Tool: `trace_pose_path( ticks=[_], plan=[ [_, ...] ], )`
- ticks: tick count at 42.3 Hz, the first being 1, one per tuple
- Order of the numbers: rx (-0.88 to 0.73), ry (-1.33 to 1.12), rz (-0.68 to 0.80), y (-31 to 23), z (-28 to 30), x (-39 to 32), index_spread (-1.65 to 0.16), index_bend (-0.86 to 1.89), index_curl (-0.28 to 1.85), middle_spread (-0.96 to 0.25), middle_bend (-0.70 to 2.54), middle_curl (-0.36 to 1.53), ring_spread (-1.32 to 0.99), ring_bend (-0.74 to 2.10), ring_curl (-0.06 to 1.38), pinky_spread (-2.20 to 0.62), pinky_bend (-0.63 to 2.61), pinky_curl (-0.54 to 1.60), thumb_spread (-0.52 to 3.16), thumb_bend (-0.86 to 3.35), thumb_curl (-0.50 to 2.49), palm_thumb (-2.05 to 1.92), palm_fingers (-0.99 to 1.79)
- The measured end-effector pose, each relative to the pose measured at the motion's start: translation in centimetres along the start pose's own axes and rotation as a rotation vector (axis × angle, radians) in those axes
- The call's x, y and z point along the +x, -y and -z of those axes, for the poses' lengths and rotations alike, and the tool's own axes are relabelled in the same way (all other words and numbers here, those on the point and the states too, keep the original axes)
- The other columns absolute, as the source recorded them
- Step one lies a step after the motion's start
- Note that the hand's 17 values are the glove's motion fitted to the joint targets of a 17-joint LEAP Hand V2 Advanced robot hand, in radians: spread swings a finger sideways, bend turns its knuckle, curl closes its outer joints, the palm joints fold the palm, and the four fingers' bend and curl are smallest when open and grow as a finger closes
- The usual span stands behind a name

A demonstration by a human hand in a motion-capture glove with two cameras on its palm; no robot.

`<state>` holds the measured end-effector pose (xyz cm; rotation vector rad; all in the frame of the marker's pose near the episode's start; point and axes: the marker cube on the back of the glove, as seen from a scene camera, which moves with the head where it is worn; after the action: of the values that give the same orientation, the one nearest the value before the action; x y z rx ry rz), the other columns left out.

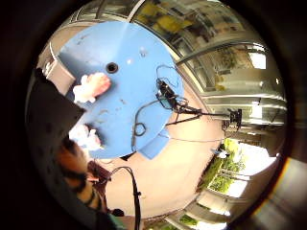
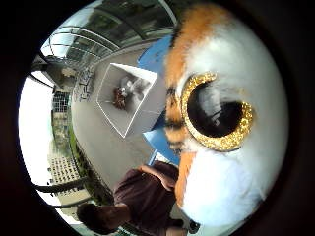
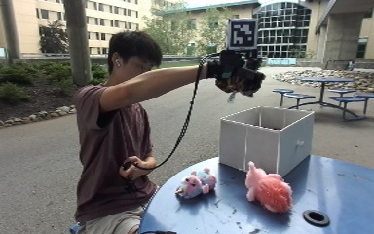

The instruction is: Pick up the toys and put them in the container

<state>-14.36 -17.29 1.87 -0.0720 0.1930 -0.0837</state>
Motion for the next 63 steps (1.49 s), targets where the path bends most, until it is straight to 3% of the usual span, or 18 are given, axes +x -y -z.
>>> trace_pose_path(
  ticks=[8, 17, 19, 20, 21, 22, 24, 25, 30, 38, 42, 47, 52, 59, 63],
  plan=[
    [0.087, 0.0, 0.238, 3.2, 4.4, -10.0, -0.26, 1.18, 0.69, -0.22, 1.51, 0.85, -0.39, 1.49, 0.68, -0.42, 1.02, 0.49, 0.46, 0.24, 1.06, 0.63, 0.87],
    [0.085, 0.054, 0.356, 6.7, 4.1, -22.8, -0.28, 1.12, 0.76, -0.23, 1.48, 0.86, -0.39, 1.5, 0.69, -0.42, 1.07, 0.51, 0.38, 0.19, 1.1, 0.59, 0.8],
    [0.032, 0.026, 0.378, 7.3, 3.2, -25.1, -0.29, 1.01, 0.78, -0.24, 1.44, 0.86, -0.39, 1.49, 0.69, -0.43, 1.14, 0.53, 0.41, 0.16, 1.09, 0.58, 0.67],
    [-0.003, 0.005, 0.388, 7.5, 2.8, -26.1, -0.28, 0.8, 0.73, -0.28, 1.12, 0.79, -0.39, 1.52, 0.7, -0.43, 1.32, 0.58, 0.52, 0.19, 1.08, 0.59, 0.24],
    [-0.039, -0.015, 0.398, 7.6, 2.5, -26.9, -0.28, 0.93, 0.83, -0.26, 1.37, 0.87, -0.38, 1.53, 0.72, -0.42, 1.25, 0.58, 0.46, 0.15, 1.08, 0.57, 0.54],
    [-0.069, -0.031, 0.408, 7.7, 2.2, -27.8, -0.26, 0.52, 0.67, -0.28, 1.24, 0.79, -0.38, 1.5, 0.69, -0.4, 1.3, 0.56, 0.63, 0.08, 1.02, 0.42, 0.11],
    [-0.111, -0.047, 0.425, 7.9, 1.9, -29.4, -0.19, 0.23, 0.65, -0.19, 0.91, 0.71, -0.32, 1.38, 0.68, -0.31, 1.43, 0.63, 0.75, -0.03, 0.94, 0.27, -0.63],
    [-0.122, -0.048, 0.432, 7.9, 1.7, -29.8, -0.18, 0.19, 0.62, -0.14, 0.78, 0.67, -0.27, 1.24, 0.64, -0.26, 1.44, 0.61, 0.79, -0.05, 0.91, 0.22, -0.75],
    [-0.138, -0.03, 0.429, 7.9, 1.5, -28.1, -0.13, 0.01, 0.39, -0.03, 0.43, 0.52, -0.17, 0.94, 0.51, -0.14, 1.36, 0.54, 0.95, -0.06, 0.79, 0.11, -0.59],
    [-0.13, -0.044, 0.389, 7.1, 1.6, -21.9, -0.1, -0.01, 0.27, 0.04, 0.23, 0.44, -0.09, 0.73, 0.41, -0.04, 1.22, 0.47, 1.09, -0.03, 0.66, 0.04, -0.45],
    [-0.128, -0.019, 0.344, 6.6, 1.9, -20.8, -0.1, -0.02, 0.22, 0.05, 0.19, 0.42, -0.06, 0.68, 0.38, -0.01, 1.16, 0.45, 1.13, -0.03, 0.61, 0.03, -0.4],
    [-0.121, -0.065, 0.32, 5.0, 1.7, -13.8, -0.1, -0.02, 0.18, 0.06, 0.17, 0.41, -0.04, 0.63, 0.36, 0.0, 1.12, 0.42, 1.16, -0.02, 0.56, 0.02, -0.37],
    [-0.118, 0.008, 0.18, 3.6, 2.5, -13.6, -0.1, -0.01, 0.14, 0.07, 0.16, 0.39, -0.03, 0.6, 0.35, 0.02, 1.1, 0.4, 1.18, -0.02, 0.52, 0.02, -0.34],
    [-0.097, 0.067, 0.019, 1.8, 3.1, -7.5, -0.1, -0.01, 0.11, 0.07, 0.17, 0.38, -0.02, 0.58, 0.34, 0.03, 1.05, 0.38, 1.2, -0.02, 0.47, 0.01, -0.31],
    [-0.086, 0.02, 0.065, 1.2, 2.1, -3.8, -0.1, 0.0, 0.1, 0.06, 0.18, 0.38, -0.02, 0.58, 0.34, 0.03, 1.02, 0.37, 1.21, -0.02, 0.45, 0.01, -0.29]
  ],
)
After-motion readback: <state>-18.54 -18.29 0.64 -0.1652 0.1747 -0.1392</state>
